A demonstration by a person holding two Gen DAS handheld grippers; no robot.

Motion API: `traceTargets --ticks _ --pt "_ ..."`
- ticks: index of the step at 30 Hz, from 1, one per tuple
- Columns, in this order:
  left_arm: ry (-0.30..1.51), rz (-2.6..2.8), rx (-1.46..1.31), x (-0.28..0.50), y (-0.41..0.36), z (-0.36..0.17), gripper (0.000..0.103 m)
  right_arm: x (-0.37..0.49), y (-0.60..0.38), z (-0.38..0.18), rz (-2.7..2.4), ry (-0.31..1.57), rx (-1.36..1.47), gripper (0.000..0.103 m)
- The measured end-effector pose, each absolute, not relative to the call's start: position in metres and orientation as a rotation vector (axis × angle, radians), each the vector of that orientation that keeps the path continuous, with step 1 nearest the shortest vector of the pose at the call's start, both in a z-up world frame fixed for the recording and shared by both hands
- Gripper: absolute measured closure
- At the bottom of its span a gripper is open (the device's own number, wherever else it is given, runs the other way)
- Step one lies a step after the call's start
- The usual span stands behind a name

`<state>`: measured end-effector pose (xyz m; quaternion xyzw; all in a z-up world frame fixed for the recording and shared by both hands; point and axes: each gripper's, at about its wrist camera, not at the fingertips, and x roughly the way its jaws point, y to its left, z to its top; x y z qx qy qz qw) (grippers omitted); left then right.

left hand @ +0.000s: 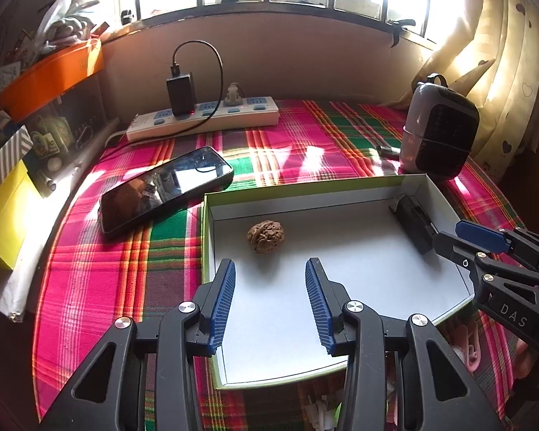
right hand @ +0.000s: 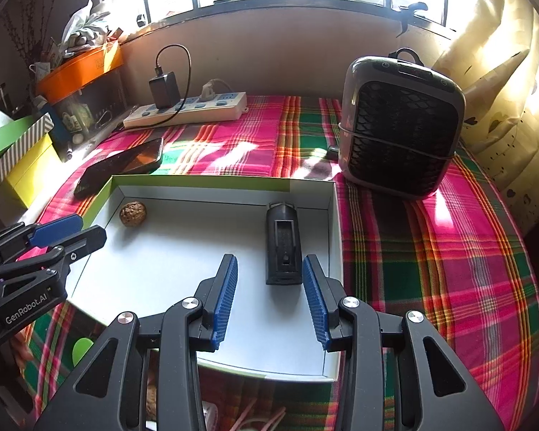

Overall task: Organize objects
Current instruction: 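Withdraw both open grippers from the box toward the remaining objects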

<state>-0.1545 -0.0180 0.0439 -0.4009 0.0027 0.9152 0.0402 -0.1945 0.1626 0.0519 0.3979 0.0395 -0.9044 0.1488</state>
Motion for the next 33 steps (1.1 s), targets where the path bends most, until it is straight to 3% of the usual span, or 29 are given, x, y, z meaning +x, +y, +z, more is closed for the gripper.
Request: traceTargets --ticks 33 --pt "-0.141 2.753 -1.242 -0.062 -0.037 0.033 0.064 -0.115 0.202 0.052 -2.636 0.104 1.115 0.063"
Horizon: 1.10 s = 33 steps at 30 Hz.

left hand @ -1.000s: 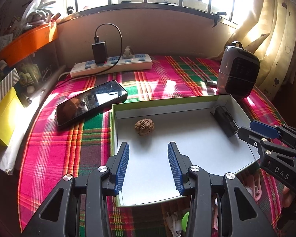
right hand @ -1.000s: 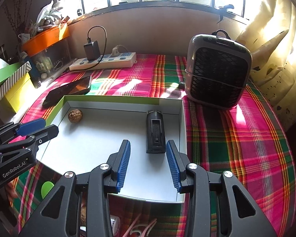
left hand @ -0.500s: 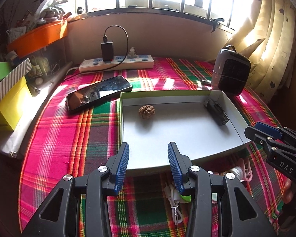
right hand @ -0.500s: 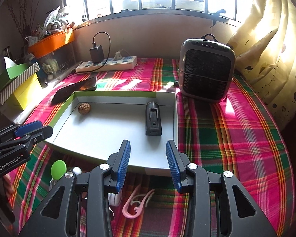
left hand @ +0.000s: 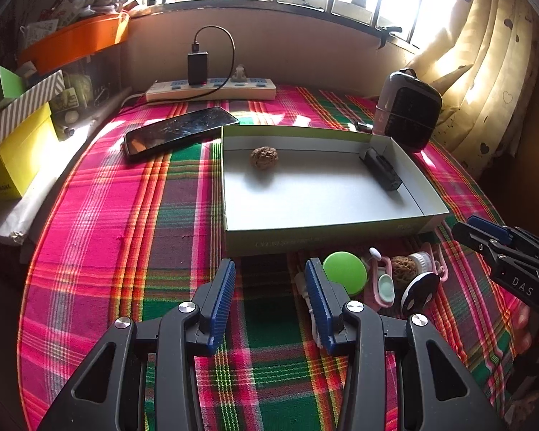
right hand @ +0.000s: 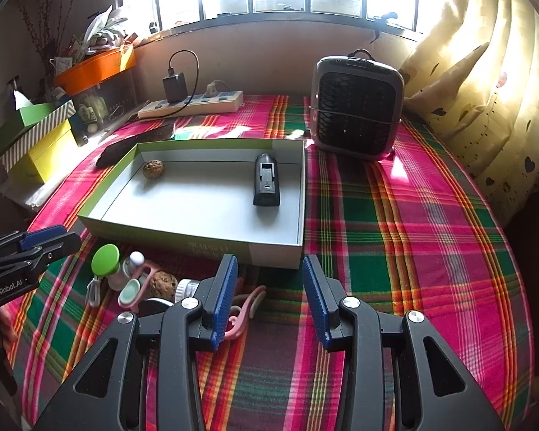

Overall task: Organize objects
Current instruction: 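Withdraw both open grippers from the box toward the remaining objects, then grasp the white cable with the left gripper while the right gripper grasps the pink clip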

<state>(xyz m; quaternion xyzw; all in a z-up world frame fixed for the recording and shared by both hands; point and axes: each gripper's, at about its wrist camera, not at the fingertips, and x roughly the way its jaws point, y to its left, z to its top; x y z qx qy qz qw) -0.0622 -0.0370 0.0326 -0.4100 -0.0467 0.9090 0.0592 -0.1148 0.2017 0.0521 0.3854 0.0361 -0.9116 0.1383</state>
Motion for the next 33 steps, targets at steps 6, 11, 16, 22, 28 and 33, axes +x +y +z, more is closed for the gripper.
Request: traceTargets --ticks 6,11,16,22,28,33 --pt "-0.169 2.689 -1.284 -0.056 -0.032 0.02 0.064 -0.109 0.206 0.044 -2.621 0.086 1.146 0.063" --pt "-0.19 2.654 -1.286 -0.053 -0.028 0.018 0.064 -0.106 0.206 0.041 -2.616 0.078 1.153 0.063" --pt "-0.18 2.636 -1.294 -0.053 -0.024 0.014 0.063 -0.106 0.205 0.039 -2.607 0.076 1.158 0.063" --pt "-0.112 2.644 -1.335 -0.056 -0.017 0.008 0.063 -0.107 0.203 0.037 -2.597 0.07 1.166 0.063" --pt "-0.055 2.673 -1.341 -0.059 -0.018 0.009 0.063 -0.107 0.199 0.036 -2.581 0.072 1.165 0.062" --pt "-0.04 2.692 -1.347 -0.06 -0.023 0.008 0.063 -0.109 0.198 0.033 -2.567 0.069 1.176 0.062"
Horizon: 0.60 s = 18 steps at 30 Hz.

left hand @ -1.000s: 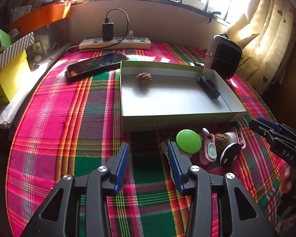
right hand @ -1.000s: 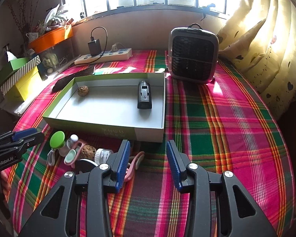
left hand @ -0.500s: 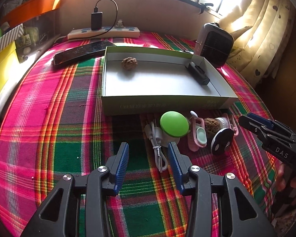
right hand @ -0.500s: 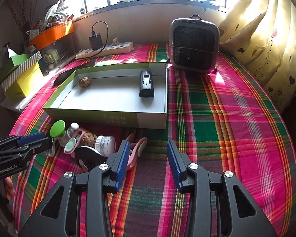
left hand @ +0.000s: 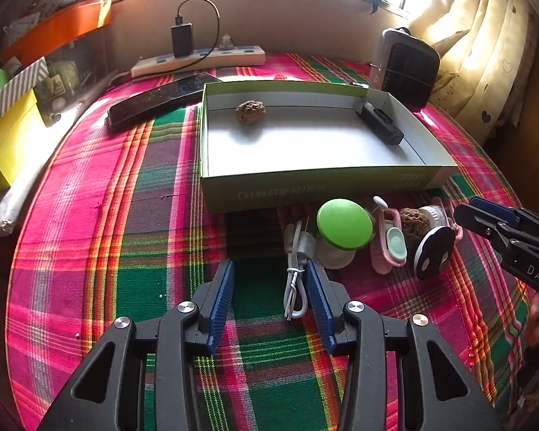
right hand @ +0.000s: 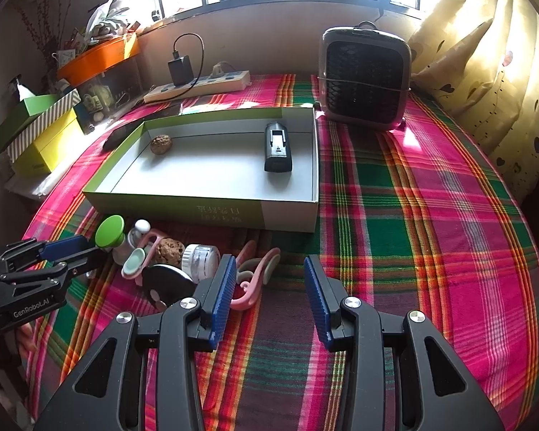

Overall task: Organize objects
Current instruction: 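Grasp the white cable with the left gripper while the right gripper grasps the pink clip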

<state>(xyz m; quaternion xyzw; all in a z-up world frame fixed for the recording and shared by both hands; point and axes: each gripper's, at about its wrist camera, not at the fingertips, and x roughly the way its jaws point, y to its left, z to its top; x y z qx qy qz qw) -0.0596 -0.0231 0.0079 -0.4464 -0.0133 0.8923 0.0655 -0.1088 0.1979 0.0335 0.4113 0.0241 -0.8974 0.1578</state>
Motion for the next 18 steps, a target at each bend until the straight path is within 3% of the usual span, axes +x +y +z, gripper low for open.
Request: traceTargets --ticks 18 --pt "-0.006 2.71 -1.322 -0.076 -0.025 0.007 0.063 -0.114 0.186 0.022 -2.525 0.08 1.228 0.062"
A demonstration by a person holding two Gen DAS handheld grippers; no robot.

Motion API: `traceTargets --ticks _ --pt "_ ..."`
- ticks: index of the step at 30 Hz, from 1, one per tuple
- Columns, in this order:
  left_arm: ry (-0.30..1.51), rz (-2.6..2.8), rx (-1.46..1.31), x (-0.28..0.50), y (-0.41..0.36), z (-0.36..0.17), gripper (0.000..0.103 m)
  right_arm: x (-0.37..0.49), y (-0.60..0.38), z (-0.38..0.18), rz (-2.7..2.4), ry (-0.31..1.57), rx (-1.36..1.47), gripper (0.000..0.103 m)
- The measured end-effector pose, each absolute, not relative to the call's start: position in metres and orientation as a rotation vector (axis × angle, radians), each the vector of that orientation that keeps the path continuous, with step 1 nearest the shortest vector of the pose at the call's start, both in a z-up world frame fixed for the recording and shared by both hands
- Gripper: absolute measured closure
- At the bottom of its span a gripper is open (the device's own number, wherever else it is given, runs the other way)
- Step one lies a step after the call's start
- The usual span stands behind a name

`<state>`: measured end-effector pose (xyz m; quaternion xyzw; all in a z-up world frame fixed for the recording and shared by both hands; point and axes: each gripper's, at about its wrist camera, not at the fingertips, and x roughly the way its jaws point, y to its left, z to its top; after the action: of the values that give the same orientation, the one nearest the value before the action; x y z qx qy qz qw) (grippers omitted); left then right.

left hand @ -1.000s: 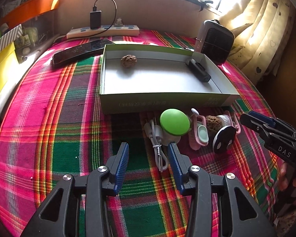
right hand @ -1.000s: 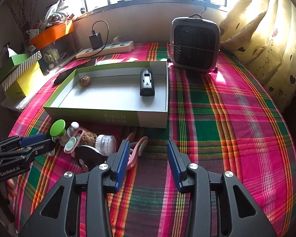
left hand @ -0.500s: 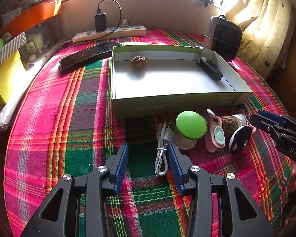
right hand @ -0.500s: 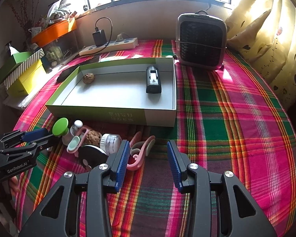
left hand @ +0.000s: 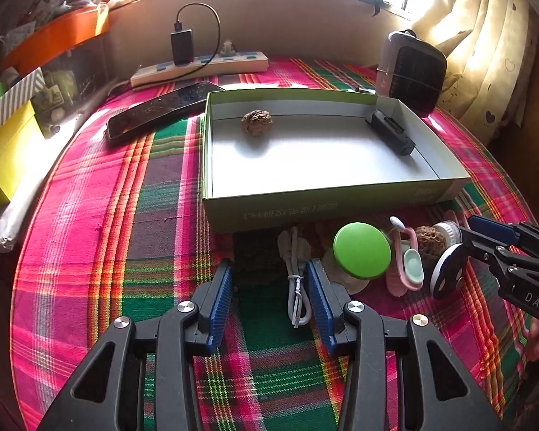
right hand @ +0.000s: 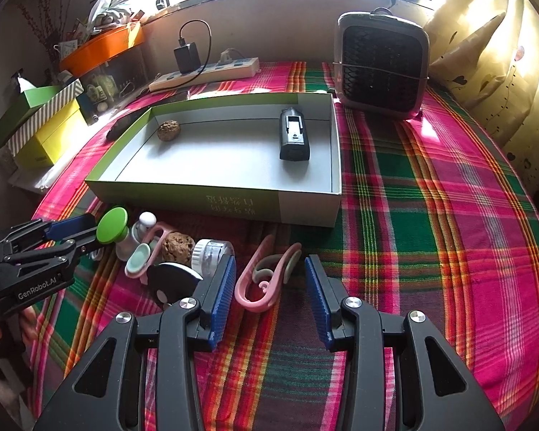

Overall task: Organize objects
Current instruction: 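Grasp the white cable with the left gripper while the right gripper grasps the pink clip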

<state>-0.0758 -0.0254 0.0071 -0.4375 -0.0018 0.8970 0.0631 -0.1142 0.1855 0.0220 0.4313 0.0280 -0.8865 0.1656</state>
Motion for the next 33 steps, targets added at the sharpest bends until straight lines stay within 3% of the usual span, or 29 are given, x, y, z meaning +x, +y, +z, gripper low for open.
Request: traceTargets --ticks 25,33 --pt "-0.01 2.743 -1.305 -0.076 -0.025 0.007 0.064 -0.114 0.189 0.017 -2.591 0.176 1.241 0.062" --pt "-0.044 2.765 -1.295 -0.074 -0.031 0.007 0.081 -0.112 0.19 0.017 -2.597 0.178 1.241 0.066"
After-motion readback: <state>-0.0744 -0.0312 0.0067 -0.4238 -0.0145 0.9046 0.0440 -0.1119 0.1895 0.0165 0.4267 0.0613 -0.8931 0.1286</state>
